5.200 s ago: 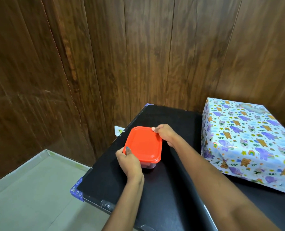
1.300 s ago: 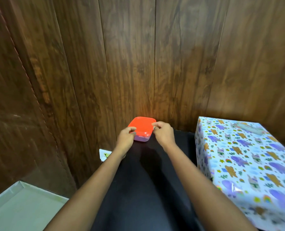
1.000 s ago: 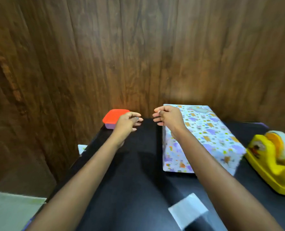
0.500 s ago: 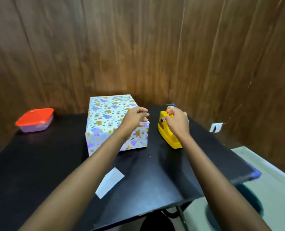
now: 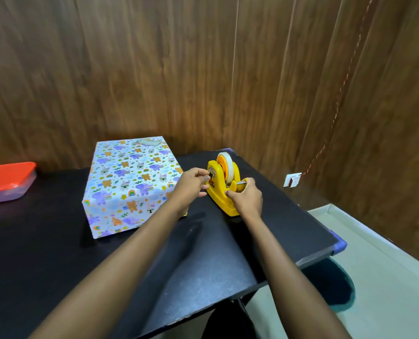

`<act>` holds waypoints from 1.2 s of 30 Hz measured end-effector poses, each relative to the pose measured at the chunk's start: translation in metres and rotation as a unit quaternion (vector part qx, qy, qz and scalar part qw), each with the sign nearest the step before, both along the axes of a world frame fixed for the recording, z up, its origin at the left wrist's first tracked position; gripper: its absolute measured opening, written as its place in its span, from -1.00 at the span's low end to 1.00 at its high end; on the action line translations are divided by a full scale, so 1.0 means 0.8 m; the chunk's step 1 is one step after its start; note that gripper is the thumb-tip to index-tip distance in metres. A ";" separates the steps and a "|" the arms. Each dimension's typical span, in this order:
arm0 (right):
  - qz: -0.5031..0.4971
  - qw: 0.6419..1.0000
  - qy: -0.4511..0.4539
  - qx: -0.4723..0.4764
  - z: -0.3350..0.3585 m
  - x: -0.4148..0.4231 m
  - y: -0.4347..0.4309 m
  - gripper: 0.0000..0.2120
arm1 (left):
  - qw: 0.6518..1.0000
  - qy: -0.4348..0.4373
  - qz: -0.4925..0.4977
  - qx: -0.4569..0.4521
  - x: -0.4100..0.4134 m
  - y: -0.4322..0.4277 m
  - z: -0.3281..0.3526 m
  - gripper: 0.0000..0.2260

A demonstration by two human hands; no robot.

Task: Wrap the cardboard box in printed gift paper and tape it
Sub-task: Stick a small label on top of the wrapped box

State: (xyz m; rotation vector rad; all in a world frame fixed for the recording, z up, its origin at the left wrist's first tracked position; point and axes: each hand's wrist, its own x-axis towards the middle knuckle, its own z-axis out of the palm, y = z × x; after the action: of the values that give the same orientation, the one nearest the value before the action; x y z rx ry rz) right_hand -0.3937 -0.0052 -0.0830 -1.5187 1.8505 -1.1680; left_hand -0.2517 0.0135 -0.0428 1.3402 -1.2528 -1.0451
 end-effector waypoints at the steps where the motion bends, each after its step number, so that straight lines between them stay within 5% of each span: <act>1: -0.003 1.000 0.003 -0.001 -0.002 -0.007 0.001 -0.56 | 1.000 0.002 -0.003 0.001 -0.003 -0.001 -0.001 -0.88; 14: -0.052 0.998 0.029 -0.002 -0.001 -0.149 0.007 -0.45 | 0.998 0.025 -0.057 0.029 -0.072 -0.010 -0.022 -0.85; 30: -0.041 0.999 0.025 0.004 0.002 -0.158 -0.002 -0.46 | 0.997 0.023 -0.060 0.034 -0.084 -0.013 -0.024 -0.85; 36: -0.037 0.999 0.009 0.024 -0.009 -0.157 0.005 -0.30 | 0.998 0.024 -0.059 0.026 -0.082 -0.006 -0.021 -0.83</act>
State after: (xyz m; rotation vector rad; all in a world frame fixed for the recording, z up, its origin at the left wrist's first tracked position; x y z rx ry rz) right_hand -0.5189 -0.0012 -0.0906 -1.4501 1.9465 -1.1392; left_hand -0.3172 0.0090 -0.0595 1.2845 -1.2900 -1.1934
